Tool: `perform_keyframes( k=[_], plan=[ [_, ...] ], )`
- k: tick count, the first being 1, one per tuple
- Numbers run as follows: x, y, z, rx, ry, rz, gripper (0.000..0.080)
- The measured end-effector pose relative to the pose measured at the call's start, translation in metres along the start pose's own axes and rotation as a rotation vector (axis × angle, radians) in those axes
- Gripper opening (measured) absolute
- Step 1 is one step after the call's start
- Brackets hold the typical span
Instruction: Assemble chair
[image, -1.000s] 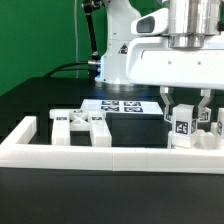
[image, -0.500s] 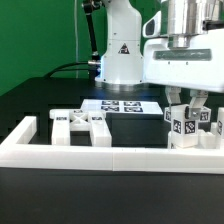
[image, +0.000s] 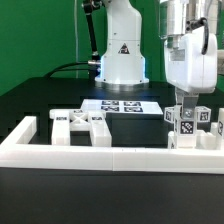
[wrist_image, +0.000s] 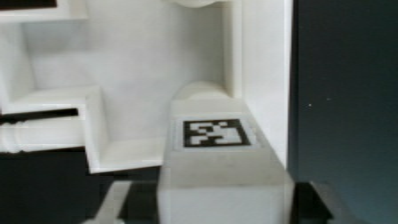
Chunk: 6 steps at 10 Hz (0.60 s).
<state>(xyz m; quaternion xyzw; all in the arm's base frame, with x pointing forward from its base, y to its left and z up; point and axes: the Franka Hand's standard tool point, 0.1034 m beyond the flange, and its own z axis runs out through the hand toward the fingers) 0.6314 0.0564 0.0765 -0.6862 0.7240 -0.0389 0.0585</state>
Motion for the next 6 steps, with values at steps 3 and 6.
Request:
perform_keyframes(
  k=[3, 6],
  plan=[
    [0.001, 0.0, 0.0003, 0.0, 0.001, -0.104, 0.0515],
    [-0.0043, 0.0011, 0.0012, -0.003, 0.006, -0.485, 0.0648]
  ],
)
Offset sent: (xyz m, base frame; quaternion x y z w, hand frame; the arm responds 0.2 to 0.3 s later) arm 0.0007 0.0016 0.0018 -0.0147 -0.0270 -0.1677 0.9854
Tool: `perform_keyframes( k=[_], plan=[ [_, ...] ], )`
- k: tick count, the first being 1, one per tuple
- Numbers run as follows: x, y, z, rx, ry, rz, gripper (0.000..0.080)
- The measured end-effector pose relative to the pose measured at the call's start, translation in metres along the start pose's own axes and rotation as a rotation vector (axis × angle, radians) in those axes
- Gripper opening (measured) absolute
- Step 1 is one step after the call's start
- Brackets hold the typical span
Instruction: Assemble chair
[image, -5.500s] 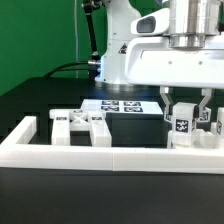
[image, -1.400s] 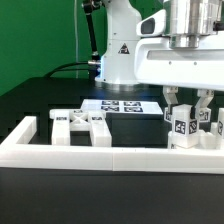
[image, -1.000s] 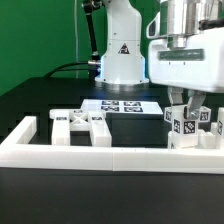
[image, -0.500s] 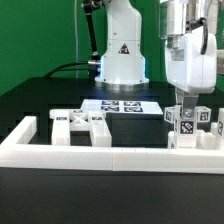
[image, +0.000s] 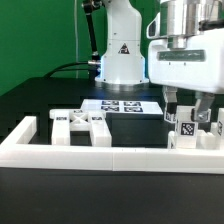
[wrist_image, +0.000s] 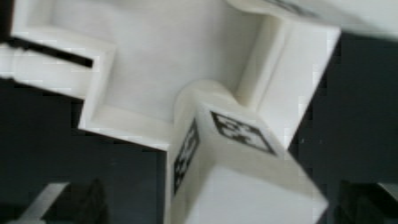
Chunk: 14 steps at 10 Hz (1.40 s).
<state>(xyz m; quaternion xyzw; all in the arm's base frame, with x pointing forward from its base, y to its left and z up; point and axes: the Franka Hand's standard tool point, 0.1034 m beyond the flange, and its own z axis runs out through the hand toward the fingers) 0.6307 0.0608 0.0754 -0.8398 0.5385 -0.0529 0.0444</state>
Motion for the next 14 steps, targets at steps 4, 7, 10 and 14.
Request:
perform_keyframes(
  k=[4, 7, 10, 14],
  plan=[
    [-0.004, 0.0, 0.001, -0.008, -0.004, -0.481, 0.0649],
    [0.001, 0.001, 0.001, -0.008, -0.001, -0.696, 0.0649],
    [0.006, 0.004, 0.001, -0.019, 0.004, -0.927, 0.0649],
    [0.008, 0.005, 0.001, -0.024, 0.006, -0.97, 0.0372]
  ],
)
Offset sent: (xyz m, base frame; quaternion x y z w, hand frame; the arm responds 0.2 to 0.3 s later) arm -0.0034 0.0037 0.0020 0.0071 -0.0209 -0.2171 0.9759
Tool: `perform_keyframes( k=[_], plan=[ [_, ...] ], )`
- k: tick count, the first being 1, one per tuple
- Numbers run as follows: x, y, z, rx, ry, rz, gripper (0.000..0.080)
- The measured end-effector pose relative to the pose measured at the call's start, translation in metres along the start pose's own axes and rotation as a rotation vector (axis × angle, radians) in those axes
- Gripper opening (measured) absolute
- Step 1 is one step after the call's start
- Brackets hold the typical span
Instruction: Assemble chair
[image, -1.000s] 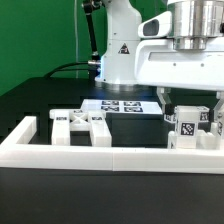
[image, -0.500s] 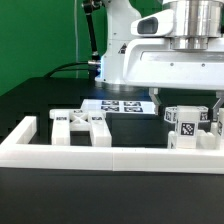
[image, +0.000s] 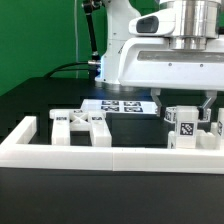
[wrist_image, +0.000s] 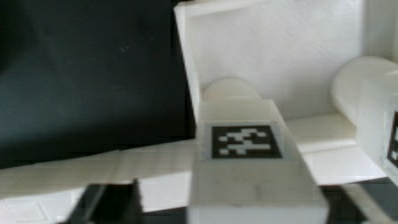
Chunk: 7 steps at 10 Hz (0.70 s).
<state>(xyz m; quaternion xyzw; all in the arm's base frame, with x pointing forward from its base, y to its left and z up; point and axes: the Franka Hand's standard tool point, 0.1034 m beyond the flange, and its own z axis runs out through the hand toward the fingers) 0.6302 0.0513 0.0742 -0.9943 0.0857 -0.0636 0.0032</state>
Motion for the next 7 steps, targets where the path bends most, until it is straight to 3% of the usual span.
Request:
perform_keyframes(
  k=[1, 2, 5, 7],
  plan=[
    [0.0, 0.0001, 0.0, 0.0, 0.0, 0.024, 0.0372],
    [0.0, 0.0003, 0.0001, 0.0, 0.0, 0.023, 0.0288],
    [-0.0002, 0.0002, 0.0004, 0.0, -0.001, 0.225, 0.0289],
    [-0.001, -0.001, 0.0004, 0.001, -0.005, 0.492, 0.0289]
  ],
)
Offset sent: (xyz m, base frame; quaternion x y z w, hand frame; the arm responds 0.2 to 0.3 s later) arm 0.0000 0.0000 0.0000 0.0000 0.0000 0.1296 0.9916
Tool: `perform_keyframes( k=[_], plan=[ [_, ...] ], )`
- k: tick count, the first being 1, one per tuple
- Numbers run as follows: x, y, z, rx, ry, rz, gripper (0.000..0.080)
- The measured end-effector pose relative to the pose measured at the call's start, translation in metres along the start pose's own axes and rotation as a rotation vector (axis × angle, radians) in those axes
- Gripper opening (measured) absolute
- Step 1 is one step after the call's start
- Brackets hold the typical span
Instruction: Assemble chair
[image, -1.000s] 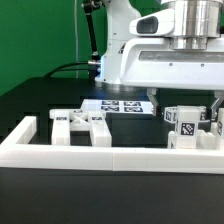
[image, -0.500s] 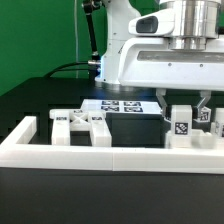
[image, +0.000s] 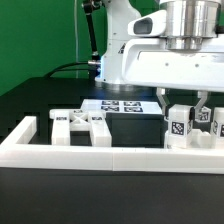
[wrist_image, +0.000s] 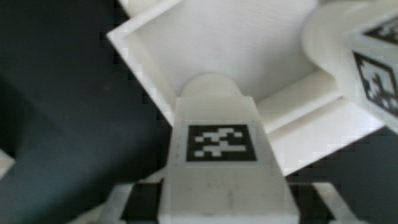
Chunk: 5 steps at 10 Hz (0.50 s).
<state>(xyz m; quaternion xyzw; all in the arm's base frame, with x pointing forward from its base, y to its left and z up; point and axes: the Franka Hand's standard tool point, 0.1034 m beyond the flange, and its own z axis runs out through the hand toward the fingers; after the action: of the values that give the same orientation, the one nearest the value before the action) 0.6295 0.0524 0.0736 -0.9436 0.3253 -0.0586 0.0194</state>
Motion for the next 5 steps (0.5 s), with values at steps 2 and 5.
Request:
perform_keyframes(
  k=[2, 5],
  plan=[
    [-0.0017, -0.0018, 0.0004, 0.009, 0.0, 0.293, 0.029],
    [-0.0023, -0.0029, 0.0003, 0.023, -0.009, 0.654, 0.029]
  ],
)
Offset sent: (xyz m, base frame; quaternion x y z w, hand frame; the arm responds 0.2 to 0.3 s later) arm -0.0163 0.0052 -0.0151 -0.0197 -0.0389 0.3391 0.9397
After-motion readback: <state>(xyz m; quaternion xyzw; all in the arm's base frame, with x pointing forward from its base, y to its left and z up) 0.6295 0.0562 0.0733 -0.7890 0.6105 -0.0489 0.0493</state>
